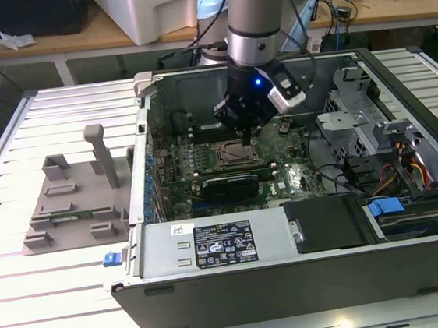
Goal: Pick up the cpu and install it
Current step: 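Install the first cpu locking lever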
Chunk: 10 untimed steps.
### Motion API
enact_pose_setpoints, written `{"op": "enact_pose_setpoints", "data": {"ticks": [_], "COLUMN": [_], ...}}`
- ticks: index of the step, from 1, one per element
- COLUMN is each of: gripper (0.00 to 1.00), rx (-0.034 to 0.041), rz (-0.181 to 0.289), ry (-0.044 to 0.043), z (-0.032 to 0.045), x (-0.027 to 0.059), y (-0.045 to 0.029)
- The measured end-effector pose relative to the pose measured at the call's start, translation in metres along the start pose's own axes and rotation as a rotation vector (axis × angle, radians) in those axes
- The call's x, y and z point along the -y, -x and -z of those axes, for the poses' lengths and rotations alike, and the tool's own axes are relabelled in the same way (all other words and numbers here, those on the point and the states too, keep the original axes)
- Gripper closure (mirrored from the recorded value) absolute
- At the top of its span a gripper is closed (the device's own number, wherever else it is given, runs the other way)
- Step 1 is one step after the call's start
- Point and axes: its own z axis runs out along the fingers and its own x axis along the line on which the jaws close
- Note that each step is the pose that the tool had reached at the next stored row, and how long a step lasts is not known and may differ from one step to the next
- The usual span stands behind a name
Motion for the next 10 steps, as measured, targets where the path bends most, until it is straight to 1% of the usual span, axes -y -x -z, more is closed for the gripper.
{"op": "enact_pose_setpoints", "data": {"ticks": [2, 5, 7, 10], "gripper": [0.89, 0.89, 0.89, 0.89], "rx": [-0.0001, -0.0002, -0.0002, -0.0002], "rz": [0.000, 0.000, 0.000, 0.000], "ry": [-0.0013, -0.0024, -0.0025, -0.0024], "z": [0.0159, 0.0364, 0.0432, 0.0434], "x": [-0.0001, -0.0002, -0.0003, -0.0003], "y": [-0.0007, -0.0016, -0.0019, -0.0019]}}
